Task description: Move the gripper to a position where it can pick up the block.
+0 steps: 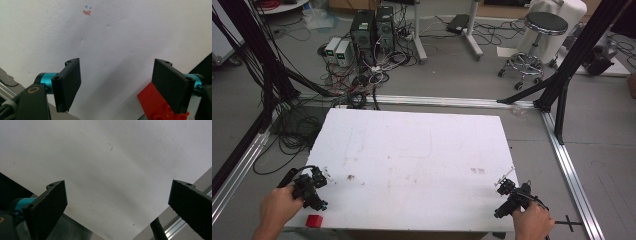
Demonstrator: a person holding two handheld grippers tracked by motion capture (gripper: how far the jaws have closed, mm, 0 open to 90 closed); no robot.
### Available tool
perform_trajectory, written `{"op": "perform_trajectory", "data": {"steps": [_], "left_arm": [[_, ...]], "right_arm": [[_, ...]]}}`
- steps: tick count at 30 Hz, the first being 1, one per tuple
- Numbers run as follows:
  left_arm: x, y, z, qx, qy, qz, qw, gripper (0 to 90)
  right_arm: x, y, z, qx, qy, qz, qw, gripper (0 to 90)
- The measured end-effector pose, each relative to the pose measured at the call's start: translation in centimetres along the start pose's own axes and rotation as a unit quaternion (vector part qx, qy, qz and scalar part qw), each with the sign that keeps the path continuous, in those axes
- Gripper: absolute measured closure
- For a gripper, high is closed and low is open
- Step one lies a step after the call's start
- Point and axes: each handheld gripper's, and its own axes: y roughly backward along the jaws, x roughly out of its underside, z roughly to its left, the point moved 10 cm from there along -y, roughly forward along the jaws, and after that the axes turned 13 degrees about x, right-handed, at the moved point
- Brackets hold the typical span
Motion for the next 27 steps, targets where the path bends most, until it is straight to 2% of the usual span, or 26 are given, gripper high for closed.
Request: {"op": "perform_trajectory", "data": {"steps": [9, 13, 14, 18, 27], "left_arm": [[-0.16, 0.1, -0.07, 0.0, -0.003, -0.008, 1.0, 23.7], [-0.11, 0.07, -0.11, 0.007, -0.001, -0.01, 0.9999, 23.7], [-0.11, 0.15, -0.1, 0.001, 0.002, -0.013, 0.9999, 23.8], [-0.34, 0.44, -0.15, 0.004, 0.001, -0.024, 0.9997, 23.6], [-0.37, 0.27, -0.14, 0.012, -0.001, -0.023, 0.9997, 23.7]], "right_arm": [[-0.02, 0.08, 0.02, 0.001, -0.002, -0.001, 1.0, 1.2], [-0.01, 0.09, 0.05, -0.001, 0.002, -0.001, 1.0, 1.2], [0.01, 0.09, 0.09, -0.001, 0.001, -0.002, 1.0, 1.2], [0.14, 0.07, 0.11, -0.001, 0.0, -0.001, 1.0, 1.2], [0.1, 0.23, 0.26, -0.002, -0.002, -0.004, 1.0, 1.2]]}}
